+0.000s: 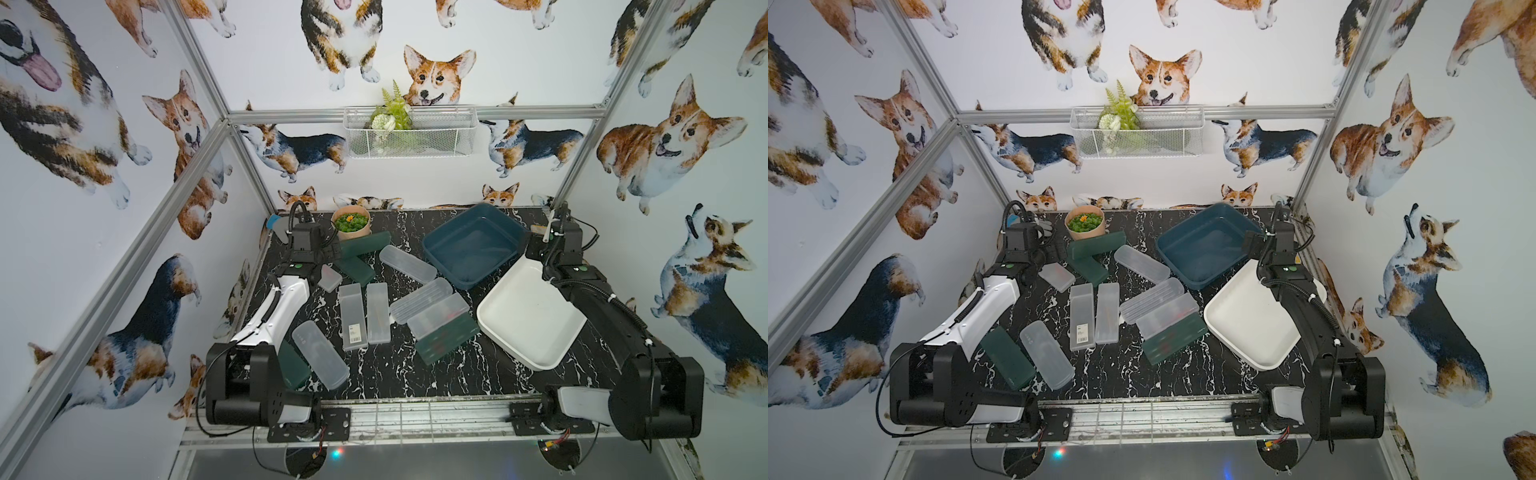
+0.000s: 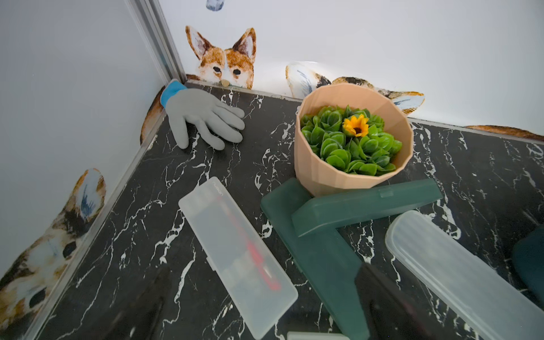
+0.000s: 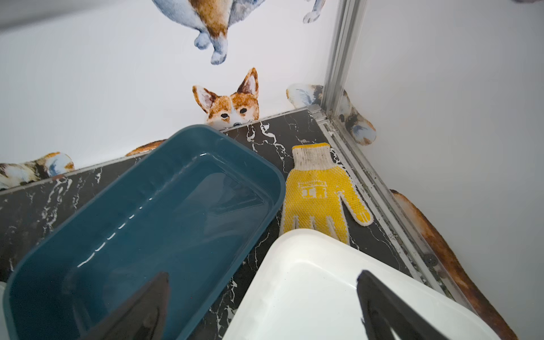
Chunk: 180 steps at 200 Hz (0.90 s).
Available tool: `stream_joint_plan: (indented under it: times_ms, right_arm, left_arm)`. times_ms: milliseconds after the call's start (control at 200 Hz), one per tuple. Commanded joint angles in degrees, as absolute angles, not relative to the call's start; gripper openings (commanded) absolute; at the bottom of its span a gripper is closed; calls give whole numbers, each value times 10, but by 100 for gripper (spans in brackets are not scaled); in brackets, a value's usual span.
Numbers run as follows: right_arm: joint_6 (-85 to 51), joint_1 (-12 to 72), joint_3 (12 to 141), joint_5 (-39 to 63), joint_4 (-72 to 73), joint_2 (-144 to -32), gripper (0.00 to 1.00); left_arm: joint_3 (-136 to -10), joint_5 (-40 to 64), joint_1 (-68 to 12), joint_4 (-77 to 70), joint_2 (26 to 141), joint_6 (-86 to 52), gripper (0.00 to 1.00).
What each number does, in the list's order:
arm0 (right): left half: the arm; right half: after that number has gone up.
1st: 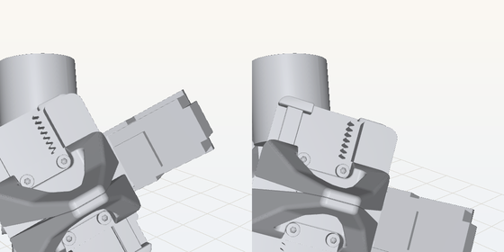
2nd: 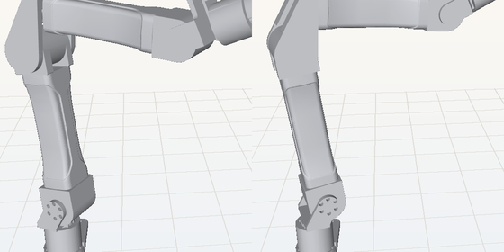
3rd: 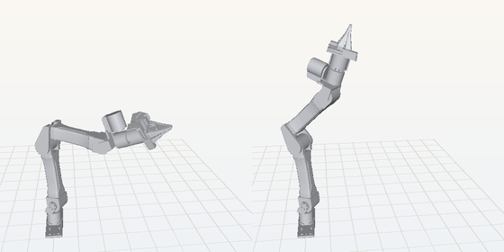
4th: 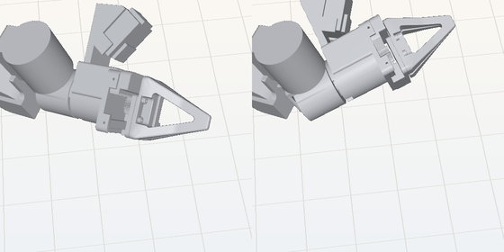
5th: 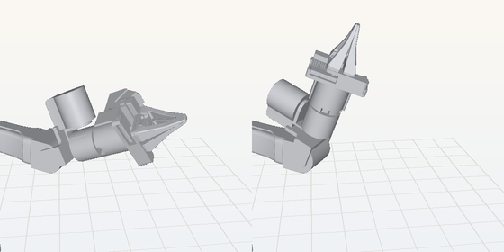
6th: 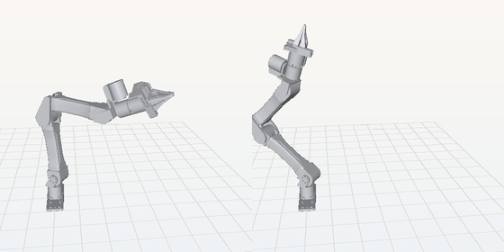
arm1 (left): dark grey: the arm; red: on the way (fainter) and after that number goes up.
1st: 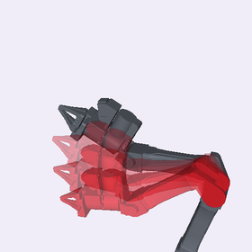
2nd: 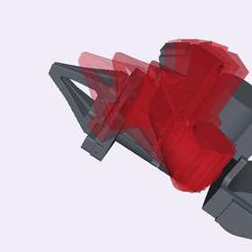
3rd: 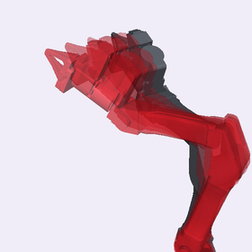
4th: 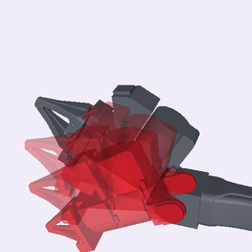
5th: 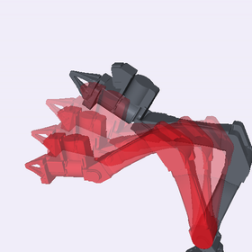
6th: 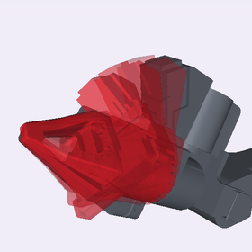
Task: Place the pencil cases by color into the storage box
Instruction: Move the pencil case to the center of the board.
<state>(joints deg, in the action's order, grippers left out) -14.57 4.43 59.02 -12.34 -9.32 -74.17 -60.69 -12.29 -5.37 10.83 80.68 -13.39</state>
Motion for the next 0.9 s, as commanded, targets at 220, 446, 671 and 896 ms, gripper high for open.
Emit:
stream_joint_plan:
  times_ms: [220, 446, 671, 896]
  right_arm:
    - [-274, 111, 747, -85, -358, -807, 100]
    - [-365, 150, 786, -5, -448, -835, 100]
    - [-452, 222, 845, -50, -547, -851, 99]
    - [-555, 244, 836, -94, -588, -802, 95]
  left_arm:
    - [-631, -80, -76, 323, 751, -242, 100]
    - [-615, -43, -130, 357, 712, -163, 100]
    - [-632, -6, -257, 396, 699, -71, 100]
    - [-640, 11, -389, 445, 682, -51, 100]
